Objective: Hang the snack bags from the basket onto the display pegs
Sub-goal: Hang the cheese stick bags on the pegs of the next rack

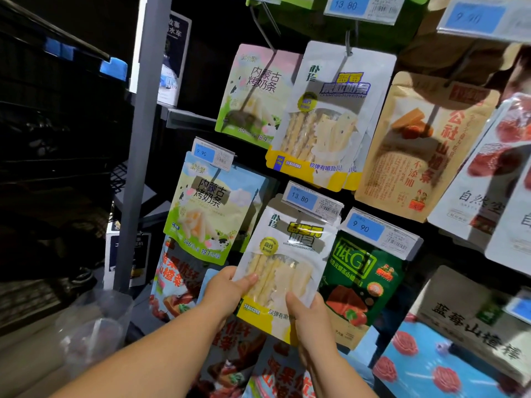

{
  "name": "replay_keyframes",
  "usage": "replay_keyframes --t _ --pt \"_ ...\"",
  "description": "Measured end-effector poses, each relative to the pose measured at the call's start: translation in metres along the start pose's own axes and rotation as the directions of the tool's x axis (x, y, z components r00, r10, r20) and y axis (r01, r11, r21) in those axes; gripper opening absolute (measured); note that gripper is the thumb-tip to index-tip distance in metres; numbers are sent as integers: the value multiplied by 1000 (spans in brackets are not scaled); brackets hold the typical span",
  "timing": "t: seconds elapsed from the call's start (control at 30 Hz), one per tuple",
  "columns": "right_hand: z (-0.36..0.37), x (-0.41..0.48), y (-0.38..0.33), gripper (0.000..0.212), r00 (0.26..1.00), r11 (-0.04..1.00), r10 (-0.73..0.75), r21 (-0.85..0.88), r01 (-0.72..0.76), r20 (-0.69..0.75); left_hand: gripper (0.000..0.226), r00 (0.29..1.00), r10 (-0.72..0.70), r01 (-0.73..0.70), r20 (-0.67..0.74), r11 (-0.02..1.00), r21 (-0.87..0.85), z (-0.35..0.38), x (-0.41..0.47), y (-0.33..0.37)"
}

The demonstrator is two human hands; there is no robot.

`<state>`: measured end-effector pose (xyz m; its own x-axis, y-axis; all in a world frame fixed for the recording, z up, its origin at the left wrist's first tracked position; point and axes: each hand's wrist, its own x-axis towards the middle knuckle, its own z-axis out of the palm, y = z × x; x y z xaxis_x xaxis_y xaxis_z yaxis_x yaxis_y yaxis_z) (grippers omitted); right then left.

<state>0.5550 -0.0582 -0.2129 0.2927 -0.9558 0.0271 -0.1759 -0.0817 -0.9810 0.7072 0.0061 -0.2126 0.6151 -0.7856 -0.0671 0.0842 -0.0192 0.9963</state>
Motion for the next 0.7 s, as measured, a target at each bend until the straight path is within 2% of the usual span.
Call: replay_keyframes --t 0.03,0.07,0.17,0.2,0.3,0.4,0.57,0.63,0.7 --pt "1 2 1 69 1000 1000 8 -6 -8 20 18 1000 7 -7 -16 1000 -5 0 2 0" --pt "1 3 1 64 1000 999 16 -28 -16 26 17 999 16 -16 -39 1000 -4 1 3 1" --pt "-3 6 0 19 1000 988 -28 -153 29 11 20 996 20 -18 -86 1000 17 4 11 -3" --pt "-5 8 0 11 999 980 -41 -193 40 -3 22 995 10 -8 -96 1000 27 6 12 -3" --pt "-9 17 4 32 996 955 -67 -292 45 -64 16 993 -15 20 -116 999 49 16 20 -6" --pt "-16 23 -2 17 992 948 -80 -316 46 -96 17 993 -17 21 -118 999 35 27 28 -7" --pt "-22 46 5 38 986 936 -64 -351 5 -156 14 992 -31 38 -124 998 55 35 42 -12" --pt "-20 53 8 39 984 924 -61 -383 -7 -165 18 989 -39 48 -146 997 58 38 47 -14" --pt "-20 57 8 30 985 906 -61 -422 -14 -163 24 983 -52 67 -176 995 80 39 50 -15"
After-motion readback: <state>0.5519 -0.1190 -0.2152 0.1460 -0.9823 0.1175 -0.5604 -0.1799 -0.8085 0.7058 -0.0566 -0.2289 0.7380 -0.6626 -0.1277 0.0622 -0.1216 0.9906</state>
